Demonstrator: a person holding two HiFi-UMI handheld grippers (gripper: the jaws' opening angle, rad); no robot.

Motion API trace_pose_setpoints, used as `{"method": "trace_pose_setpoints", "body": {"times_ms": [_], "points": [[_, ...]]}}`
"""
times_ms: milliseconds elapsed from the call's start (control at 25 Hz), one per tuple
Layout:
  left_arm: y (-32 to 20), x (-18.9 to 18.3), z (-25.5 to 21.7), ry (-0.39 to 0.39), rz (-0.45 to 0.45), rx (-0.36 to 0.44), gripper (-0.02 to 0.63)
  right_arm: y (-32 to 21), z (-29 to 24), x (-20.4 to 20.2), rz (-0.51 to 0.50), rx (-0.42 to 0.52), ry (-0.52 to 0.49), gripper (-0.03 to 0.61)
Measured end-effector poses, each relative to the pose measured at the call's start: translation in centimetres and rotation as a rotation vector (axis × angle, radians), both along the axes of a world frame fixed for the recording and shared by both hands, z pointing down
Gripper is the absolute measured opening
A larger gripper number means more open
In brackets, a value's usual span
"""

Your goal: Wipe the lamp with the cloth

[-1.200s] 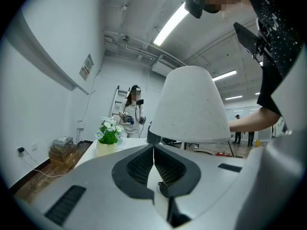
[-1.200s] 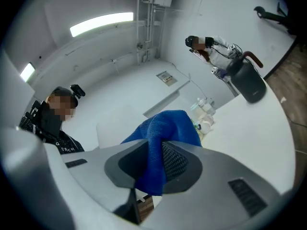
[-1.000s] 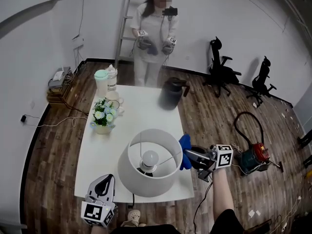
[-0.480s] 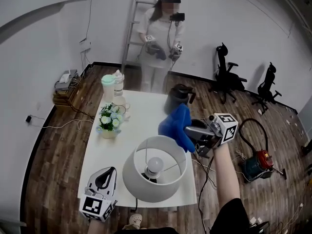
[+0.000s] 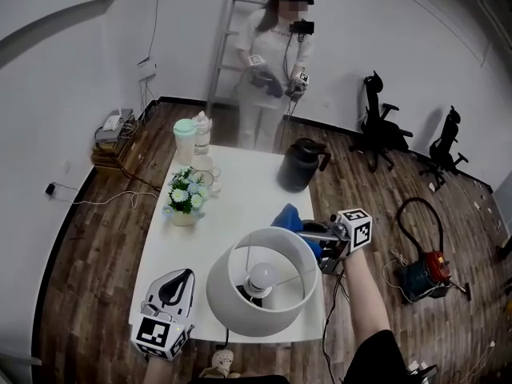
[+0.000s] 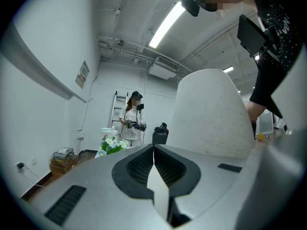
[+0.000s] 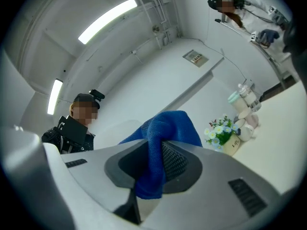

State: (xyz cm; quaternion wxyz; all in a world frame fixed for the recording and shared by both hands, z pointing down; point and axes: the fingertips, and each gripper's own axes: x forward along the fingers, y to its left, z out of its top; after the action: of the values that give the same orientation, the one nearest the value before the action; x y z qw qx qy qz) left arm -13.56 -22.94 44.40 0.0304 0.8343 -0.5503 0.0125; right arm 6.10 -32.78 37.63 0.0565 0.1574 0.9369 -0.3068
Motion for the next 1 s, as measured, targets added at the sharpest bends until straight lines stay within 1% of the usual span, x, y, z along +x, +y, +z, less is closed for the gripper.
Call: {"method": "trace_pose_setpoints", "body": {"times_ms": [160, 280, 360, 440, 520, 600, 680, 760, 840, 920, 1000], "points": [[-0.1, 0.3, 0.2, 0.007, 0.006, -0.004, 0.012, -1.0, 3.3, 0.2, 0.044, -0.08, 0.085, 0.075], [-0.3, 0.4, 0.2, 0.004, 0.01, -0.008, 0.012, -1.2, 4.5, 0.5, 0.057, -0.121, 0.099, 0.075], [-0.4, 0.5, 0.3, 0.002, 0.011, -0.015, 0.011, -1.4, 4.3, 0.5, 0.064, -0.112, 0.1, 0.075], [-0.4, 0.7, 0.4, 0.002, 0.011, -0.019, 0.012, -2.0, 2.7, 0.5, 0.071, -0.075, 0.091, 0.075], [-0.5, 0.7, 0.4, 0.005, 0.012, -0.02, 0.011, -2.5, -0.6, 0.3, 0.059, -0.021, 0.024, 0.075], [-0.5, 0.7, 0.4, 0.008, 0.011, -0.019, 0.012, -2.3, -4.8, -0.4, 0.024, 0.048, -0.056, 0.075], [-0.7, 1.0, 0.3, 0.019, 0.01, -0.013, 0.012, -1.5, -8.5, -1.7, -0.031, 0.115, -0.077, 0.075], [-0.8, 1.2, 0.1, 0.033, 0.011, -0.006, 0.011, -0.1, -11.0, -3.6, -0.118, 0.176, -0.052, 0.075], [-0.7, 1.2, 0.0, 0.034, 0.012, -0.005, 0.012, 1.5, -12.4, -5.8, -0.22, 0.218, -0.022, 0.075], [-0.6, 1.3, 0.1, 0.028, 0.013, -0.008, 0.011, 2.5, -12.4, -7.7, -0.306, 0.237, 0.018, 0.075], [-0.6, 1.3, 0.1, 0.026, 0.013, -0.008, 0.012, 2.7, -11.2, -9.1, -0.363, 0.237, 0.078, 0.075]]}}
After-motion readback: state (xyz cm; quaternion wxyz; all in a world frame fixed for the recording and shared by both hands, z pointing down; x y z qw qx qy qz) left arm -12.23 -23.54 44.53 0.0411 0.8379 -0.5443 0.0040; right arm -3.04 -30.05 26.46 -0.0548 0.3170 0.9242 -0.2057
